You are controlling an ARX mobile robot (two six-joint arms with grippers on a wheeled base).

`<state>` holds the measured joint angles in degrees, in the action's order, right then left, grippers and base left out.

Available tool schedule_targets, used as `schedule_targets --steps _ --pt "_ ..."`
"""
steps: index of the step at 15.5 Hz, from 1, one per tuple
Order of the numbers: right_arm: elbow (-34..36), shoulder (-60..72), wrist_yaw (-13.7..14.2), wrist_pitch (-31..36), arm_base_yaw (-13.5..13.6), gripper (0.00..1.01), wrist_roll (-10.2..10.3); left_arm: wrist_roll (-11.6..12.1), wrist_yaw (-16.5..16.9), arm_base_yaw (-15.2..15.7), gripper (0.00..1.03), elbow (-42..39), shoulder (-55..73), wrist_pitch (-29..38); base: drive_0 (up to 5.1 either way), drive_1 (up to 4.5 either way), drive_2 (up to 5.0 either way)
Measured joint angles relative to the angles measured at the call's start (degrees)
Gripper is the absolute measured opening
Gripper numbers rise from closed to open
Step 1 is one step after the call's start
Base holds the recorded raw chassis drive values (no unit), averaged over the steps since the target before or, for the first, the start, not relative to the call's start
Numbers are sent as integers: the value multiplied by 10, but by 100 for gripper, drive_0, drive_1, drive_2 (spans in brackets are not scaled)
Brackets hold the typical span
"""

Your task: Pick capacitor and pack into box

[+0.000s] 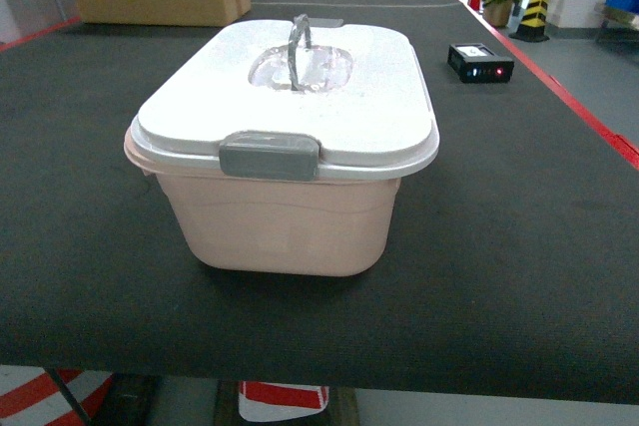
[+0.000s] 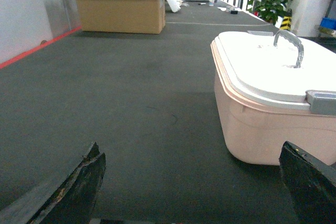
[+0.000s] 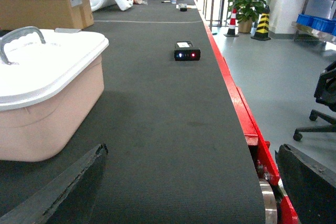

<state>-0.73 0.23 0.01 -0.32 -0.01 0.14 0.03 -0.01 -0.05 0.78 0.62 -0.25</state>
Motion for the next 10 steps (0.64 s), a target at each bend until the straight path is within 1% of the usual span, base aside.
schedule_targets --steps 10 --pt "0 0 0 0 0 98 0 0 0 0 98 0 0 0 0 0 0"
